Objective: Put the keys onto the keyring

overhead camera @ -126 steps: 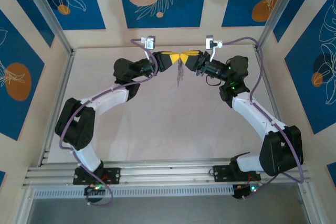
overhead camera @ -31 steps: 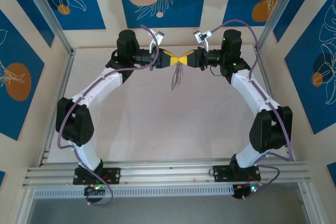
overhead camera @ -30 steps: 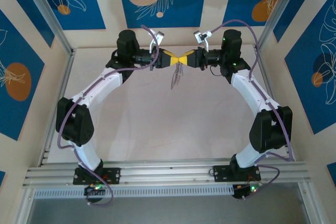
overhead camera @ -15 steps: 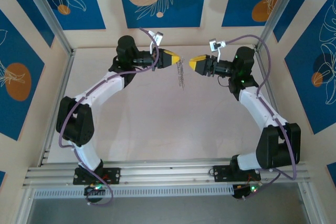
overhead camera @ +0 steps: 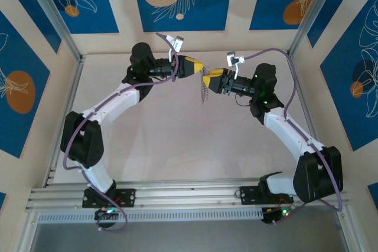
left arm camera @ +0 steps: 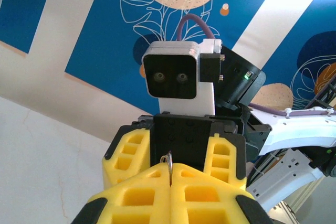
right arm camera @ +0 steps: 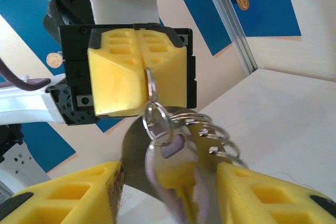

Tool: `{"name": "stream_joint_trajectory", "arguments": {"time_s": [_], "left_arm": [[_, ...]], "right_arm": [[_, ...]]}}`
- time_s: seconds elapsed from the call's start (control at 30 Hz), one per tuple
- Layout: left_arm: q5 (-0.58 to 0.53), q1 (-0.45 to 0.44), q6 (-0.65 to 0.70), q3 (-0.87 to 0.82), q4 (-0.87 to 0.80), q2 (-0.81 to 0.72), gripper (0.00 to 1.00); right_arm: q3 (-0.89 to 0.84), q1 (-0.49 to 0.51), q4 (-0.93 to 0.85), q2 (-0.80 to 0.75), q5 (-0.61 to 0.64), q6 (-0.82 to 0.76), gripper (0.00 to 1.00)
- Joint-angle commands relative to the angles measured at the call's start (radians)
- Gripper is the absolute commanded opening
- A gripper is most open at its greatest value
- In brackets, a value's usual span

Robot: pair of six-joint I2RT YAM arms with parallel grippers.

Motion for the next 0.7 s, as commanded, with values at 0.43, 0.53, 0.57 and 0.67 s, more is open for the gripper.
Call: {"name": "stream_joint_trajectory", "arguments": {"time_s": [0.43, 0.53, 0.57, 0.67], "left_arm": [[-0.014, -0.018, -0.005, -0.007, 0.045, -0.043, 0.0], [-0.024, -0.018, -0.006, -0.011, 0.045, -0.046, 0.0], [-0.029, -0.018, -0.007, -0.013, 0.047, -0.048, 0.0], [-0.041, -0.018, -0.004, -0.018, 0.047, -0.053, 0.0]], "right_arm": [[0.056, 0.013, -0.041, 0.017, 0.023, -0.061, 0.26], [0.065, 0.03, -0.084, 0.011, 0.008, -0.095, 0.12], [0.068, 0.035, -0.098, 0.01, 0.005, -0.105, 0.09], [0.065, 0.048, -0.13, 0.001, 0.008, -0.128, 0.0]]}}
